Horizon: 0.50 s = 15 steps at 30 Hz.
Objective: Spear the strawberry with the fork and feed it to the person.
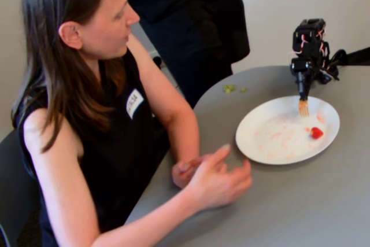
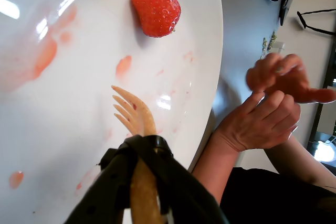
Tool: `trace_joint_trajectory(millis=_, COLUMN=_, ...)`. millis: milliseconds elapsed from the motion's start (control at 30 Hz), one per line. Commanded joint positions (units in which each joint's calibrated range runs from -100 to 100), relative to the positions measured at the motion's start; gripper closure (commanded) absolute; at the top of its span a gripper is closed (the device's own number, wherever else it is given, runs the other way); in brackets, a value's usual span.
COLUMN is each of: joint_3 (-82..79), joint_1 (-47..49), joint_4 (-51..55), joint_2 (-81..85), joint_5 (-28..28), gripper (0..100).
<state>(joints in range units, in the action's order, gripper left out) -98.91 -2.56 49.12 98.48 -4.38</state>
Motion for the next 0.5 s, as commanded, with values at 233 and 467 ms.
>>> trace_joint_trajectory(millis=233, joint_3=1.1, joint_1=0.0, joint_4=-8.7, joint_2=0.5, joint_5=0.2, gripper=99)
trace_joint_trajectory(millis=467, joint_3=12.2, joint_1=-0.1, joint_4=-8.2, joint_2=-0.6, joint_5=0.3, gripper=99)
